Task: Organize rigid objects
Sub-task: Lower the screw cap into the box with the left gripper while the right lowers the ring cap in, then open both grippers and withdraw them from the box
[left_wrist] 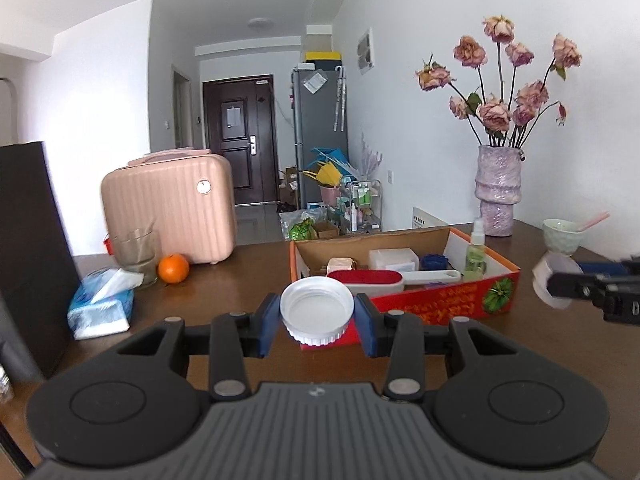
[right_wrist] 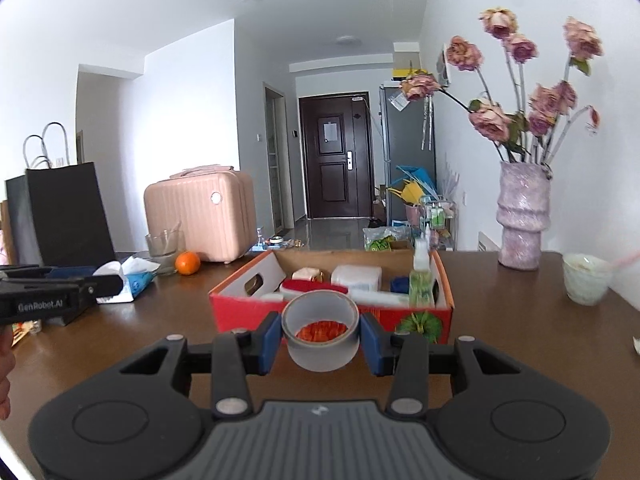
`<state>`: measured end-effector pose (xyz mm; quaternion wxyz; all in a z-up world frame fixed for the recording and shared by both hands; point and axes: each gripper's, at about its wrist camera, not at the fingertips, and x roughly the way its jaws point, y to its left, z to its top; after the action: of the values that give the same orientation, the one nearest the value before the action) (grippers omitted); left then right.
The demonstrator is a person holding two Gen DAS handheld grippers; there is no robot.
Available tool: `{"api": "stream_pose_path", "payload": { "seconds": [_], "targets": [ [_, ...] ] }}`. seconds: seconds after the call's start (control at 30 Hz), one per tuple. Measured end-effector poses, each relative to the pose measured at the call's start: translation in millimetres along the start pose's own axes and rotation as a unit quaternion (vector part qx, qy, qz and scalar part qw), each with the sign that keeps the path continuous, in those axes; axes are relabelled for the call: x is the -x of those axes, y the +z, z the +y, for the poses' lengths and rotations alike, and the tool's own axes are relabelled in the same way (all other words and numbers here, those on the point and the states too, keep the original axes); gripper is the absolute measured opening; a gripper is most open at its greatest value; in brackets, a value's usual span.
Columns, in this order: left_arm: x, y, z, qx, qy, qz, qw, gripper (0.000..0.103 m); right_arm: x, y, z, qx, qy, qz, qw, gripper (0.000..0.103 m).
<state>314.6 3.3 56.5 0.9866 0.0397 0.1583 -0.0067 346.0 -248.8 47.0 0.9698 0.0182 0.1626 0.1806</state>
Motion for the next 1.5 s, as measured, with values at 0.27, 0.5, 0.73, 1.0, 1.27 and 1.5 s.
{"api": "stream_pose_path", "payload": {
  "seconds": [0.27,0.5,0.73,1.0,1.27,1.5],
  "targets": [
    [-106.1,27.4,21.2,0.007,-0.033,0.035,0.9988,0.041,-115.3,38.6,-28.3,-0.023,0.046,0.041,0.998,0.042],
    [-207.8,45.0,33.0,0.021,-0.092,0.132,0.9867,0.041,-217.5,57.3,-42.7,-0.029,0.065,0.139,0.988,0.042],
    [-254.8,30.5,20.0,-0.021,-0.125,0.197,0.9723,0.045,-275.4,36.2,-33.5,-0.011,0.046,0.227,0.973,0.043],
    [-246.1,34.0,31.0,-0.002,-0.120,0.190,0.9743,0.053,-258.3,51.1,-43.4,-0.030,0.035,0.196,0.979,0.058],
    [-183.7,78.5,35.4,0.003,-0.098,0.138,0.9855,0.056,-195.6,90.2,-42.2,-0.019,0.017,0.156,0.987,0.065],
    [-88.9,92.3,31.4,0.021,-0.086,0.059,0.9944,0.066,-107.8,101.4,-51.4,-0.040,0.003,0.116,0.992,0.076]
  ]
}}
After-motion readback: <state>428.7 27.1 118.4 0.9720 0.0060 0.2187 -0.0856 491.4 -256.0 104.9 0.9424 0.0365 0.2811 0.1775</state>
